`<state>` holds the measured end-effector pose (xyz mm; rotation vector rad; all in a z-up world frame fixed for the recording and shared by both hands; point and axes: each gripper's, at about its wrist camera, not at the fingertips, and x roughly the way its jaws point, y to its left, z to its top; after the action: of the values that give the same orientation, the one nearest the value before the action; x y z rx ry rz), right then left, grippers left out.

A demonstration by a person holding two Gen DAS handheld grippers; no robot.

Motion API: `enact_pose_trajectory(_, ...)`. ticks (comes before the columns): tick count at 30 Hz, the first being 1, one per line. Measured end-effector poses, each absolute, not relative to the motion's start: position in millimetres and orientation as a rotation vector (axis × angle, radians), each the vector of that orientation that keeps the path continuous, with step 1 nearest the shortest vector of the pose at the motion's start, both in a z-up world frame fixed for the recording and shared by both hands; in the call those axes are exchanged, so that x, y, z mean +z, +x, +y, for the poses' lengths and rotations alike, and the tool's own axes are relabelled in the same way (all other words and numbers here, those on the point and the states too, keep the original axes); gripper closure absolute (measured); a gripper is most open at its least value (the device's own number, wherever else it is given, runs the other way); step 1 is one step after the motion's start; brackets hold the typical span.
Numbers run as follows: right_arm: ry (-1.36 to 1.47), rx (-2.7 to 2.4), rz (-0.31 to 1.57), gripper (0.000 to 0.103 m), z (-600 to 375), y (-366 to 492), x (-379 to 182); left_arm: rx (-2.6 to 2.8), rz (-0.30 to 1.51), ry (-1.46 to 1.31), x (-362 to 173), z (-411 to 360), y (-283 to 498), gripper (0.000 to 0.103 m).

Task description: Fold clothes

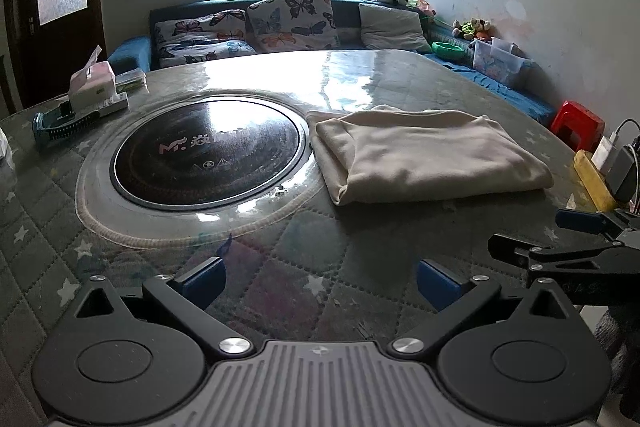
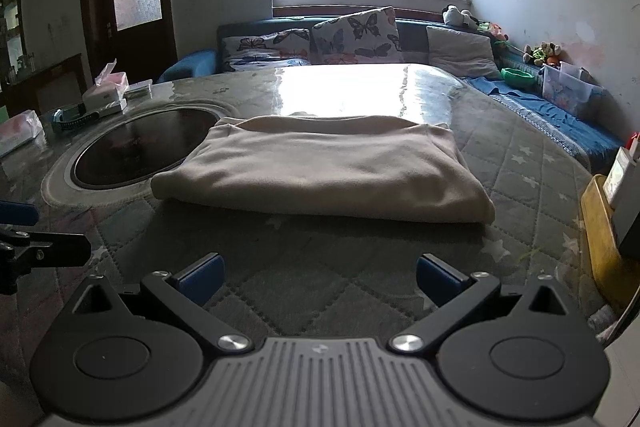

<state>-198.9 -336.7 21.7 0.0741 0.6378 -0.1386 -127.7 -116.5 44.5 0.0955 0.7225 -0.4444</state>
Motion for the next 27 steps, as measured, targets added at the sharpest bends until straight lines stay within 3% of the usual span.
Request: enact_pose_trajectory(27,0.082,-0.132,0.624,0.000,-333.4,-206.4,23.2,-0.464,0.727,0.106,42.2,-122.8,-140.3,0.000)
